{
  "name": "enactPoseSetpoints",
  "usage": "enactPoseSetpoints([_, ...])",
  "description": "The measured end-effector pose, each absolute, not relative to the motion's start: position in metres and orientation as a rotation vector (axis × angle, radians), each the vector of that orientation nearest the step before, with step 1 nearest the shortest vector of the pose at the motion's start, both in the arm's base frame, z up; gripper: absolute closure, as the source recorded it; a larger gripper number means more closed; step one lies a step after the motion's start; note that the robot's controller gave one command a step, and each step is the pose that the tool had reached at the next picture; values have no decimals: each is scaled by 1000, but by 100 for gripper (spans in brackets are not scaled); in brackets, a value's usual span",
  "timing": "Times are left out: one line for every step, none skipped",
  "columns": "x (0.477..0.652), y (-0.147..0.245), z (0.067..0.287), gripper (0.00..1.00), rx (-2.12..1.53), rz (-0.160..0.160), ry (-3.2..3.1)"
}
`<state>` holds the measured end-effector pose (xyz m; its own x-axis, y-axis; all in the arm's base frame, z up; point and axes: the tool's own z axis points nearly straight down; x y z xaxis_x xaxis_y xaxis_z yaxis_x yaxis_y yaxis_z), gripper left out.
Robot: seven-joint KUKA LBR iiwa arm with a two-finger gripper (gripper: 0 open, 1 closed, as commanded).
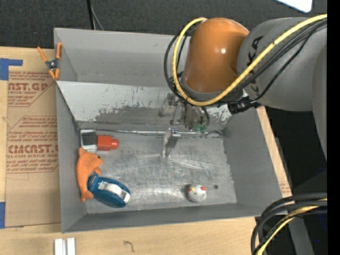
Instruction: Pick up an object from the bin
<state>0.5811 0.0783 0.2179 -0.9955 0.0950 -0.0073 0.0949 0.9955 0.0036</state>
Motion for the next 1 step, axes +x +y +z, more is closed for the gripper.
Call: enactPoseSetpoints([586, 56, 214, 0, 246, 0, 3136])
